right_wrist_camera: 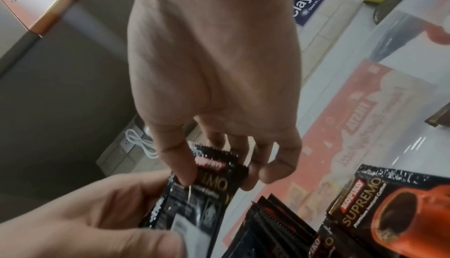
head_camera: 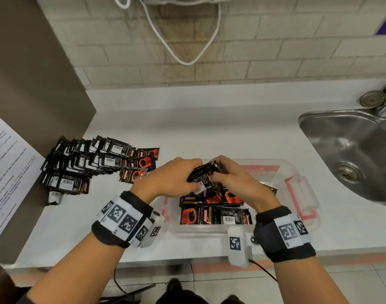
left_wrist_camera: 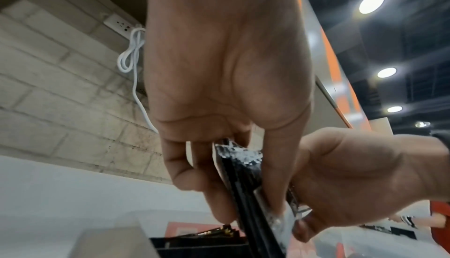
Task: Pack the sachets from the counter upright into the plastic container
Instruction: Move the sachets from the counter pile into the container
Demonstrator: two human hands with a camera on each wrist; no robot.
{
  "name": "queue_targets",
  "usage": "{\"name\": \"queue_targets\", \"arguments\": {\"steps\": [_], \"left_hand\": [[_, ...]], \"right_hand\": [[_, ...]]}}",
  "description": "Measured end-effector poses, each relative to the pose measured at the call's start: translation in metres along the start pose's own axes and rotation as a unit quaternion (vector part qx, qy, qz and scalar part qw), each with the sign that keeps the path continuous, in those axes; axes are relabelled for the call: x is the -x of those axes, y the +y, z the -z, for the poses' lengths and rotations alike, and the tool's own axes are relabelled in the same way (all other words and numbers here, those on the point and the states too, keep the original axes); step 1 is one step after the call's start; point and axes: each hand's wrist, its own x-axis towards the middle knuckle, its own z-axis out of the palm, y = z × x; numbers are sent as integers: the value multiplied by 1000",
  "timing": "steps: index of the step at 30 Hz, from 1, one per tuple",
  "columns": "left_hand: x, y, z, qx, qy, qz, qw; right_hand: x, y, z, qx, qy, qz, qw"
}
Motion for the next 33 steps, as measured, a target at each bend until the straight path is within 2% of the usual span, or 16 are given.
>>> {"name": "queue_targets", "arguments": {"steps": [5, 8, 11, 16, 21, 23, 26, 33], "left_hand": [[2, -3, -9, -72, -32, 2, 997], [-2, -2, -19, -164, -16, 11, 986], [-5, -2, -32, -209, 2, 10, 978], [-4, -3, -52, -225, 74, 11, 971], [-4, -6, -61, -245, 127, 27, 961], [-4, -7, -62, -248, 127, 20, 960], [-4, -10, -65, -239, 115, 16, 964], [-3, -13, -74, -243, 139, 32, 960]], "right_hand": [[0, 3, 6, 80, -9, -23, 996], [0, 3, 7, 86, -41, -59, 994], [-1, 4, 2, 65, -31, -82, 994], [-2, 8, -5, 36, 8, -120, 992], [-2, 10, -12, 83, 56, -132, 986], [-3, 12, -15, 120, 59, -132, 982], [-4, 16, -21, 186, 53, -89, 977], [-11, 18, -32, 115, 27, -88, 989]]}}
